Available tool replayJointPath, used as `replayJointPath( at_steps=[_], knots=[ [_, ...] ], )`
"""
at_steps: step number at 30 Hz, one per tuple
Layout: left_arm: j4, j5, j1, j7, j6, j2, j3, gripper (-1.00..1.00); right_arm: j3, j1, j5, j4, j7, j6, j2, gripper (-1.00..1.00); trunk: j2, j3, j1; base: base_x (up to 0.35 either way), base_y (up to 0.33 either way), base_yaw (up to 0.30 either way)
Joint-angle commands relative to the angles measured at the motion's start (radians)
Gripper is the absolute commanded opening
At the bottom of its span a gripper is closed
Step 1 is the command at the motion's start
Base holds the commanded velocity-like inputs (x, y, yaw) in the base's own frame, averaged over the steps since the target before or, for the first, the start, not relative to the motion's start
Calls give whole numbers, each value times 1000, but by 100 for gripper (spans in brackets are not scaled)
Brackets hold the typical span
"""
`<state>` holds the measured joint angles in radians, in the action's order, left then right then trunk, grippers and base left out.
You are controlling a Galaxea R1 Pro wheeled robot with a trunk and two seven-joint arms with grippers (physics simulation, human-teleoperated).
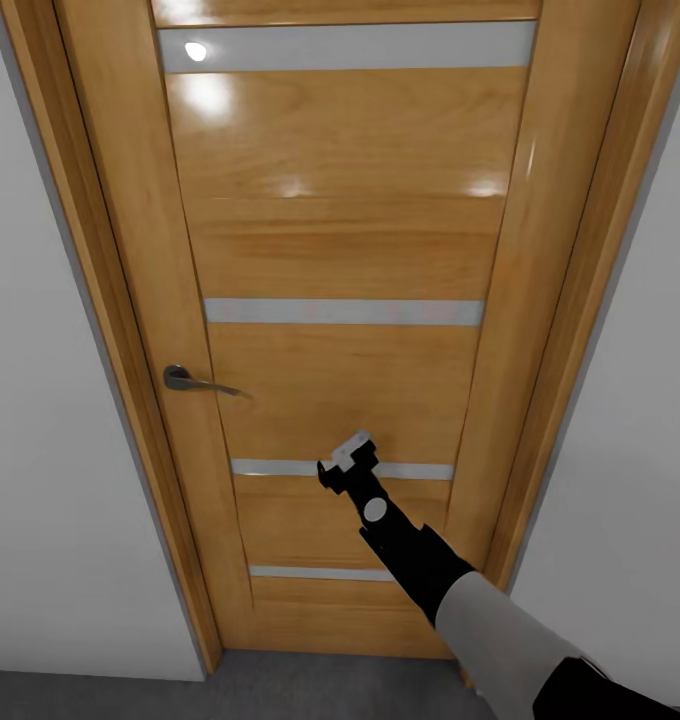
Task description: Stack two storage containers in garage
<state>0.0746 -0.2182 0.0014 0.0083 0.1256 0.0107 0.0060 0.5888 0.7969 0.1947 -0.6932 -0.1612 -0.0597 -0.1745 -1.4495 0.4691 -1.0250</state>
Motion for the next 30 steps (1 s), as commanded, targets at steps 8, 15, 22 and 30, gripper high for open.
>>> replayJointPath(
  at_steps=[8,15,22,30],
  knots=[
    [2,-6,0,1,2,-1,3,100,76,1,5,0,-35,-10,0,100,-1,1,0,0,0,0],
    [1,-6,0,1,1,1,2,100,85,0,5,1,-34,-2,0,100,-1,1,0,58,0,0],
    [1,-6,0,1,0,2,2,100,94,1,5,1,-29,26,0,100,-1,1,0,284,0,0],
    [2,-7,0,1,0,2,2,100,101,1,5,1,-28,30,0,100,-1,1,0,317,0,0]
  ],
)
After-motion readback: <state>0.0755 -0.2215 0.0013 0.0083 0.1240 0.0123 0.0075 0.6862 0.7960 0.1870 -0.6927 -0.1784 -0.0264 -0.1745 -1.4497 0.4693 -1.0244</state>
